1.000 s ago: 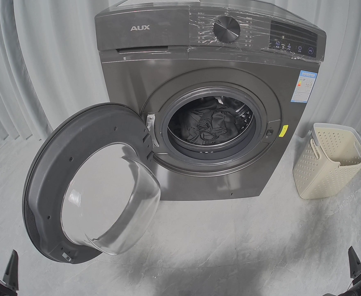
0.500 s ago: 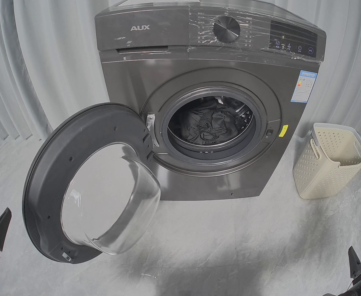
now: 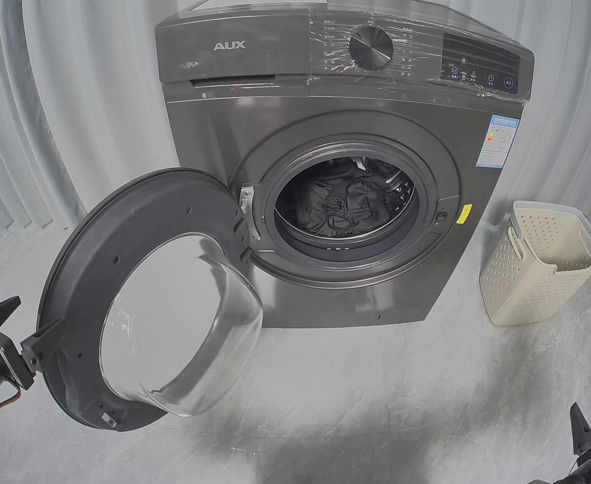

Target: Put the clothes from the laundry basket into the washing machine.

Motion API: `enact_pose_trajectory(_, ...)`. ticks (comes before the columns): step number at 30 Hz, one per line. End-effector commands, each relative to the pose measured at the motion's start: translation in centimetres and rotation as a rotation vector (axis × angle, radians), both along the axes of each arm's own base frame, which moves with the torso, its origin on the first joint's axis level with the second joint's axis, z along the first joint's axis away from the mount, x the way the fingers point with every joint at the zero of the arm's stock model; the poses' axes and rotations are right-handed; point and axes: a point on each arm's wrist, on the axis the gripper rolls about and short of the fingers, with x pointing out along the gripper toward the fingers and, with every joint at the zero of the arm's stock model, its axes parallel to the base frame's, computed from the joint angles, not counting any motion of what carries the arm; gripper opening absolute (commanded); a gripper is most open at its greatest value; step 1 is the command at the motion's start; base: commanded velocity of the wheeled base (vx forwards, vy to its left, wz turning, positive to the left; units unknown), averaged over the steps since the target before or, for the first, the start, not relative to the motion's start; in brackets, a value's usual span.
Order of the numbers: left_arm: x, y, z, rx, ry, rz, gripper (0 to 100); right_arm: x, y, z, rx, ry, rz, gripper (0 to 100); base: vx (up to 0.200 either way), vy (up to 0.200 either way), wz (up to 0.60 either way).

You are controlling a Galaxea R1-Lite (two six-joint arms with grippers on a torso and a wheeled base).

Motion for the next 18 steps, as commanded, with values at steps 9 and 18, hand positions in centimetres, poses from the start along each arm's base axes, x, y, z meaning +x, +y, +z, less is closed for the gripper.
enact_pose_trajectory(9,0.5,-1.5,-0.6,0.025,0.041,-0.239,100,0.0,0.0,-0.5,-0.001,0.0,0.0,100,0.0,0.0,0.0)
enact_pose_trajectory(18,-1.3,-2.7,0.5,-0.049,-0.026,-0.438,100,0.0,0.0,-0.5,-0.001,0.0,0.0,100,0.0,0.0,0.0)
